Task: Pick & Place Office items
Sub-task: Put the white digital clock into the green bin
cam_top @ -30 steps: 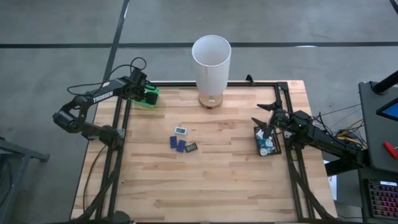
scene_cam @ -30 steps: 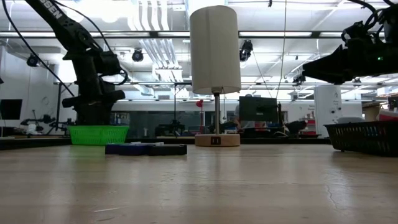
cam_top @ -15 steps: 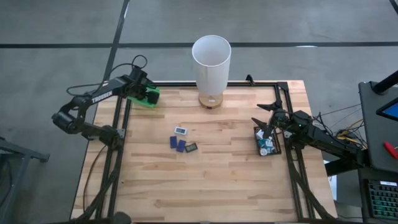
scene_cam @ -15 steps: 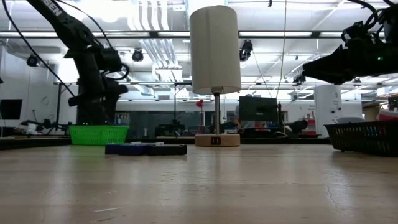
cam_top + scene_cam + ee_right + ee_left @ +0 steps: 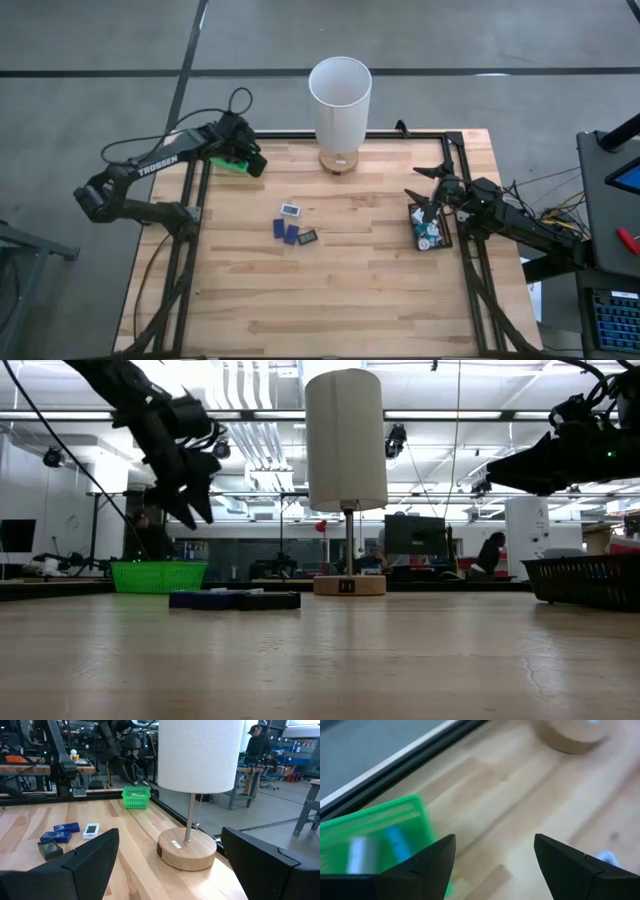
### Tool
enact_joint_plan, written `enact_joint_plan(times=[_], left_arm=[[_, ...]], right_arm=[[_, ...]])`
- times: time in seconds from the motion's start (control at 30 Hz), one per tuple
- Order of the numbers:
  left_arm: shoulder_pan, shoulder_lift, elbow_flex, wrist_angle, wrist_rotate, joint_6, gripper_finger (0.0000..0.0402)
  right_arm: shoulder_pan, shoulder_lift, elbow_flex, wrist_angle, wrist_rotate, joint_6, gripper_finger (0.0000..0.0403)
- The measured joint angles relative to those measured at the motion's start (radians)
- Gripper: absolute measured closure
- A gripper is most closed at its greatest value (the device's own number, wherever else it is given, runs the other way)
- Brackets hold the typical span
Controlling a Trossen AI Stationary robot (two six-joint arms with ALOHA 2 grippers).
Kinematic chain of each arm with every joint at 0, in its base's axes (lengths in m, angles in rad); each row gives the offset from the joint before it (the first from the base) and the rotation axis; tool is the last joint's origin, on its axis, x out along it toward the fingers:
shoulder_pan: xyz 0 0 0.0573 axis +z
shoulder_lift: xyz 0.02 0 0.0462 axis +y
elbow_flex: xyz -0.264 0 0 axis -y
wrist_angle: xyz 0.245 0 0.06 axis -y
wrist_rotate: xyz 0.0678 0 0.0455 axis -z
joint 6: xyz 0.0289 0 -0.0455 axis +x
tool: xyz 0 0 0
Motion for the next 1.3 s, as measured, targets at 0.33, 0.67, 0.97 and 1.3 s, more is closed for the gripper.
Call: enact_joint_plan(times=[0.33, 0.67, 0.97, 1.3], left_arm=[[-0.264, -0.011, 0.003, 0.044, 0.002, 0.094, 0.0124], [-0.567, -0.001, 0.002, 0.161, -0.012, 0.293, 0.0125], [-0.667, 0.084, 0.001, 0.232, -0.073, 0.325, 0.0126], [-0.661, 0.221, 0.002, 0.236, -0.077, 0.353, 0.0126]], right_arm=[[0.000, 0.000, 0.000, 0.000, 0.000, 0.000, 0.0060], [0.000, 0.000, 0.000, 0.000, 0.000, 0.000, 0.0055], [0.000, 0.000, 0.000, 0.000, 0.000, 0.000, 0.0058], [0.000, 0.000, 0.000, 0.000, 0.000, 0.000, 0.0057]])
